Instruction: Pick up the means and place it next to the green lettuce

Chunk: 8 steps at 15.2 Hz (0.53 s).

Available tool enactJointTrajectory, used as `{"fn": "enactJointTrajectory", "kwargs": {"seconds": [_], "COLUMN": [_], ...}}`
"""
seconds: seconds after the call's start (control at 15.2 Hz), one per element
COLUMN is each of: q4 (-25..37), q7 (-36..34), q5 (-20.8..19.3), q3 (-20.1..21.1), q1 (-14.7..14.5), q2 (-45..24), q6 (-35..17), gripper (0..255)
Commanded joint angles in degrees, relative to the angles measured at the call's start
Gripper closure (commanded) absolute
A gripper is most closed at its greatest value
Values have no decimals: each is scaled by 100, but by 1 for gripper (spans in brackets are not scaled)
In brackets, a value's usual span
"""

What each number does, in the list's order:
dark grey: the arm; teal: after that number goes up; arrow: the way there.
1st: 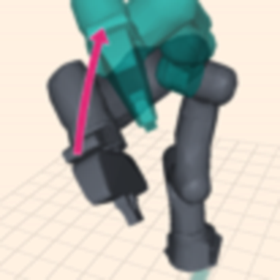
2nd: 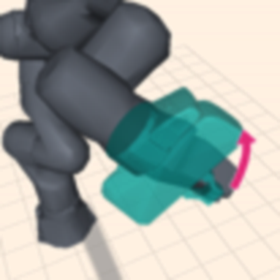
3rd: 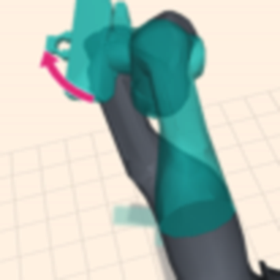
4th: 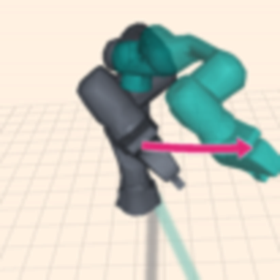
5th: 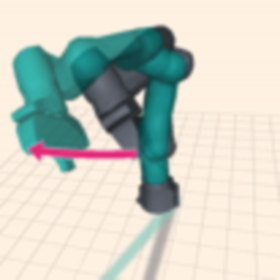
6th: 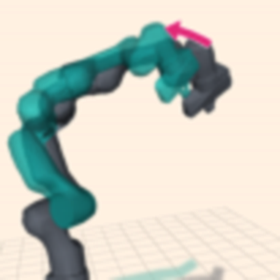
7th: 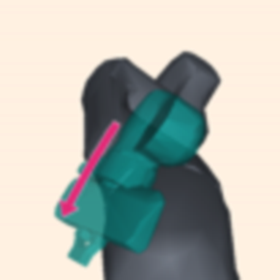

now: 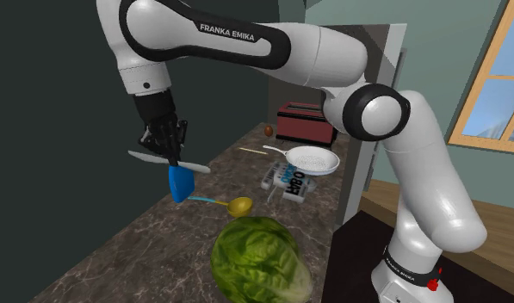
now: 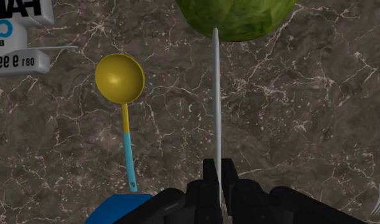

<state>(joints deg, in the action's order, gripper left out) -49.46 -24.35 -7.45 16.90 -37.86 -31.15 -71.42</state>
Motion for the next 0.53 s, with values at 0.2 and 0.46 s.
{"fn": "enactJointTrajectory", "kwargs": {"seconds": [0.2,0.46], "q4": [-800,-1385], "q7": [-56,-53], "q5": [69,113], "q3": [24,29], "q1": [87,167], "q2": [251,419], "q6": [-550,-966], "gripper": [255,255]}}
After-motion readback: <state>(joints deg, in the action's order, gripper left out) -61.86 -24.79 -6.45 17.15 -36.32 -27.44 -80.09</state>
